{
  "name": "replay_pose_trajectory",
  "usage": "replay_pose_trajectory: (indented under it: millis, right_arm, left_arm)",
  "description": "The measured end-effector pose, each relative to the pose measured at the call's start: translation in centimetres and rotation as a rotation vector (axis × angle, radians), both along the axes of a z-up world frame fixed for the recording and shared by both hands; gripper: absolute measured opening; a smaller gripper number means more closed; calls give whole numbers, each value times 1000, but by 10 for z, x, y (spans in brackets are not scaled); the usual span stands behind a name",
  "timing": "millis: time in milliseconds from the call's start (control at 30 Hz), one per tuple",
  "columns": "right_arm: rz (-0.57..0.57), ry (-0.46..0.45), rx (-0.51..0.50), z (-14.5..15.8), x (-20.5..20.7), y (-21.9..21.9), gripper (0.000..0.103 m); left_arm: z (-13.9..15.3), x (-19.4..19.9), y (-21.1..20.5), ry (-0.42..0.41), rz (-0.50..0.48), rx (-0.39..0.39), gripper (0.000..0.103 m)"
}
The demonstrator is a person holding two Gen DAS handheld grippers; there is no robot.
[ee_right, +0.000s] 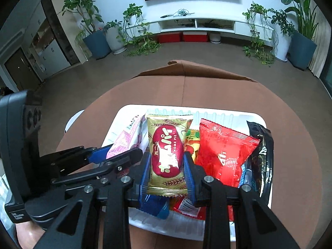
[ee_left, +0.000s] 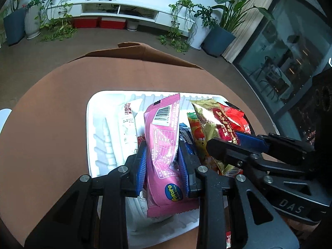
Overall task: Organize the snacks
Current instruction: 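Carry the pink packet and gold bar over the white tray, then open both tools to drop the packets into the tray and lift away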
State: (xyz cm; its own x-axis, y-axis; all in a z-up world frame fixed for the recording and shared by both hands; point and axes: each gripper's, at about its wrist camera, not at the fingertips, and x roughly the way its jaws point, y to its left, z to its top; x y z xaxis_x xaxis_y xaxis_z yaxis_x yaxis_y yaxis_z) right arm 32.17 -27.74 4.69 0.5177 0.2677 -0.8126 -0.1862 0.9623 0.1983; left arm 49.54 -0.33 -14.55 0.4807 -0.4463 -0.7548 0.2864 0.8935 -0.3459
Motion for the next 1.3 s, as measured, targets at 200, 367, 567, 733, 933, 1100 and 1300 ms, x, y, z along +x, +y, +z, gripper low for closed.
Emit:
replay_pose_trajectory:
  millis: [200,367,567,733,933,1100,1300]
  right_arm:
    - [-9,16,-5,-6,5,-4,34]
    - [-11,21,-10,-8,6,-4,34]
    - [-13,19,-14,-7,8,-6,34]
    - [-24,10,-11,-5,5,-12,34]
    - [-40,-22,-6,5,-3,-21,34]
    - [-59,-68,27,21,-17,-31,56]
    - [-82,-128,97,43,-46,-44,79]
  left_arm:
    - [-3,-1,4,6,10,-17,30]
    - [-6,2,5,16,14,-33,31]
    - [-6,-1,9,15,27,-32,37]
    - [-4,-3,12,8,33,-34,50]
    - [0,-8,13,-1,30,-46,64]
    - [5,-14,14,-17,28,-57,77]
    - [25,-35,18,-68,27,-77,96]
